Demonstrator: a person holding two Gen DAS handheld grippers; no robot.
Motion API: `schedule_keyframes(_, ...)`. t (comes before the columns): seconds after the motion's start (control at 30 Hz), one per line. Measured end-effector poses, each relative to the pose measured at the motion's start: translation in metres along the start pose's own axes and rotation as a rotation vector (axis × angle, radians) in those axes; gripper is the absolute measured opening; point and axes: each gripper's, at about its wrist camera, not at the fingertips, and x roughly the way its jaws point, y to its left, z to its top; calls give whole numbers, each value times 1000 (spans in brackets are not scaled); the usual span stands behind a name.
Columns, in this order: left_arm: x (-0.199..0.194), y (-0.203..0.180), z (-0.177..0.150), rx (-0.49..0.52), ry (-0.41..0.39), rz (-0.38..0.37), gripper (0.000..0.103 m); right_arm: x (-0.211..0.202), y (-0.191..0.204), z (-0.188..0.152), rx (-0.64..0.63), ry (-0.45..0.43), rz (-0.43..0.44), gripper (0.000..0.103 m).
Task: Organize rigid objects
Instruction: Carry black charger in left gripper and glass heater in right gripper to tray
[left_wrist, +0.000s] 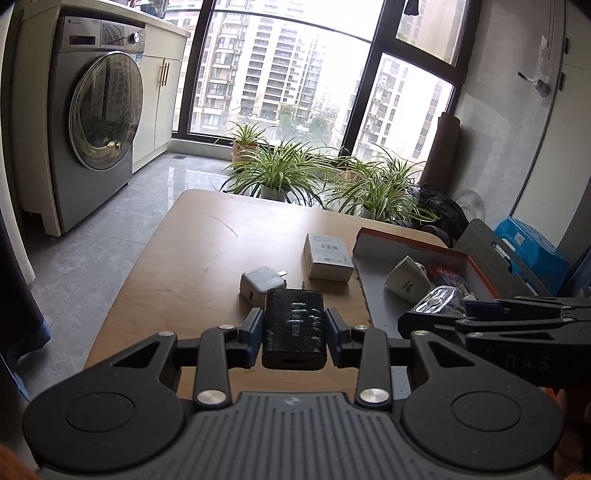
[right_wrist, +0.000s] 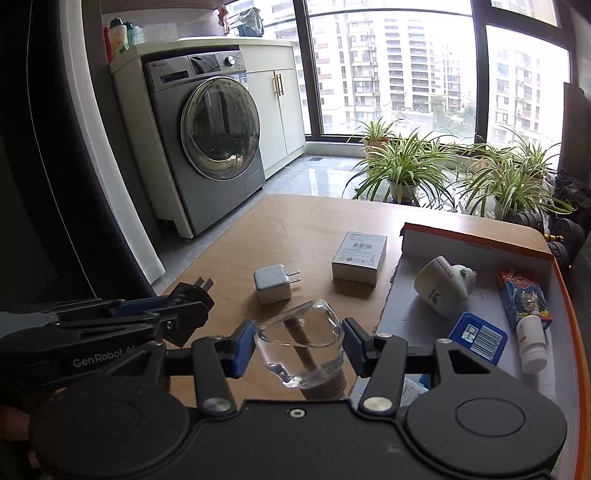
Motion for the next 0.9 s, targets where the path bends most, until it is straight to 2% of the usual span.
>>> schedule_keyframes(0.43, -2, -47, 1, 96, -15, -64, 36, -49, -39, -17, 102, -61, -92, 62)
schedule_keyframes(0.9, 12, -105, 5, 191, -7, -182, 36, -86, -95, -34, 214, -119, -215, 62)
